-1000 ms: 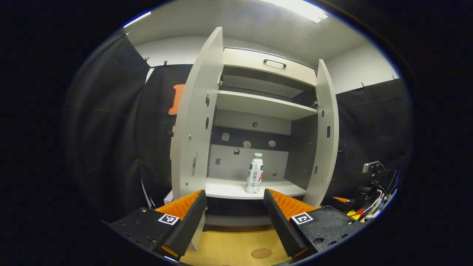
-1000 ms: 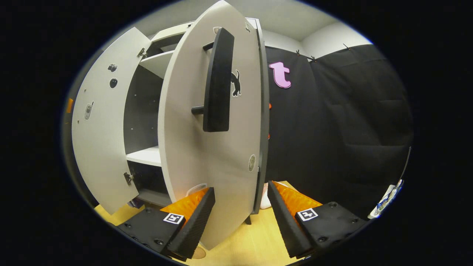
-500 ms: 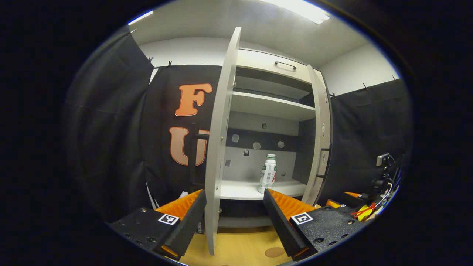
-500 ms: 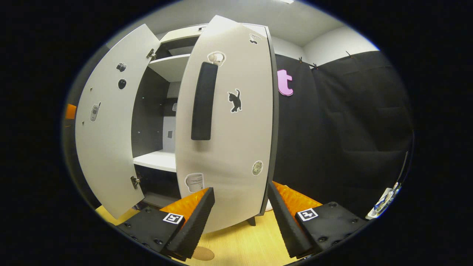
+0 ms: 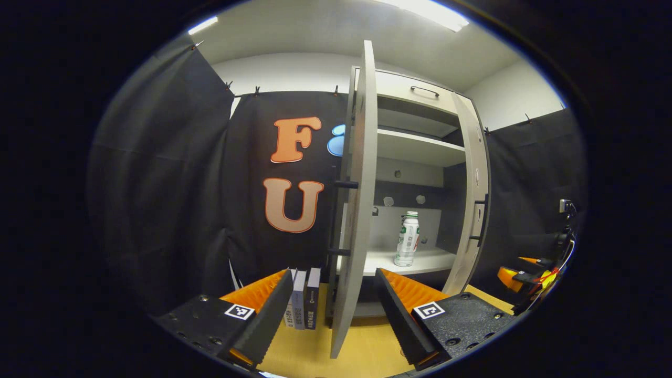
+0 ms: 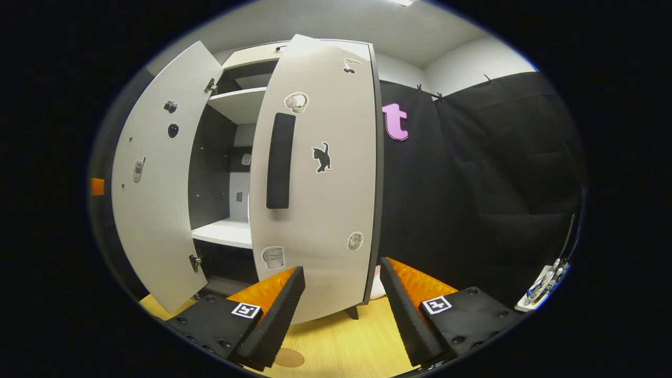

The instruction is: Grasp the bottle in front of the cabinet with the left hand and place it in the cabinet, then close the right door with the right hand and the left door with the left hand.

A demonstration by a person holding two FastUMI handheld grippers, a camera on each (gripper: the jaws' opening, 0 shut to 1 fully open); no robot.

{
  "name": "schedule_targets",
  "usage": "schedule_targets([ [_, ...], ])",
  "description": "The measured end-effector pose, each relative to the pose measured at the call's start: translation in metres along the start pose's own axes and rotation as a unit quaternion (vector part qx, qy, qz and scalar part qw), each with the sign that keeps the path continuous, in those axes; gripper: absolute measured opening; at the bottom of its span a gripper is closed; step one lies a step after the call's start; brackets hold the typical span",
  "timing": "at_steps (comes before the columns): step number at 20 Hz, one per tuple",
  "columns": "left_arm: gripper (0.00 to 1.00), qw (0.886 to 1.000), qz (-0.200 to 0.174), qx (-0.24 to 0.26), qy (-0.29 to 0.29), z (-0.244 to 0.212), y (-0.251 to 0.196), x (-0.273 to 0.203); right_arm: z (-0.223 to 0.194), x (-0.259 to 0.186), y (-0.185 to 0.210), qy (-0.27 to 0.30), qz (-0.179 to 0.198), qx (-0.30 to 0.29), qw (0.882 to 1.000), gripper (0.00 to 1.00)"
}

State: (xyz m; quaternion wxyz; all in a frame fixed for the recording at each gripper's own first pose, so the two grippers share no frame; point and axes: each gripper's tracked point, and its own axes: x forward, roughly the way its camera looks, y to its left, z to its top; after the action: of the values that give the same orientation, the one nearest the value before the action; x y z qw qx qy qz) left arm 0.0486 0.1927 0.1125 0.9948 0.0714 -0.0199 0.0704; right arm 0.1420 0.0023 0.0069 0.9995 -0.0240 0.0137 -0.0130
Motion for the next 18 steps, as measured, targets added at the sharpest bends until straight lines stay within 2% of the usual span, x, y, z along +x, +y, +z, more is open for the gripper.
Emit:
schedule_targets([
  [2,0.95,1.000,0.017,0.009,0.001,-0.003,0.018,0.000,0.002,-0.002,-0.002,0.000,-0.001,0.001,1.000,0.96],
  [6,0.97,0.999,0.037,0.021,0.000,-0.012,0.045,0.015,0.007,-0.004,-0.005,-0.007,-0.004,0.001,1.000,0.96],
  [11,0.92,0.997,0.065,0.046,-0.003,-0.034,0.076,0.045,0.007,-0.006,-0.014,-0.006,-0.014,-0.003,1.000,0.96],
  [12,0.95,0.996,0.070,0.046,0.003,-0.042,0.081,0.050,0.007,-0.006,-0.016,-0.005,-0.015,-0.004,1.000,0.96],
  [18,0.95,0.997,0.073,0.035,0.021,-0.078,0.077,0.084,0.008,-0.005,-0.020,-0.003,-0.022,-0.004,1.000,0.96],
])
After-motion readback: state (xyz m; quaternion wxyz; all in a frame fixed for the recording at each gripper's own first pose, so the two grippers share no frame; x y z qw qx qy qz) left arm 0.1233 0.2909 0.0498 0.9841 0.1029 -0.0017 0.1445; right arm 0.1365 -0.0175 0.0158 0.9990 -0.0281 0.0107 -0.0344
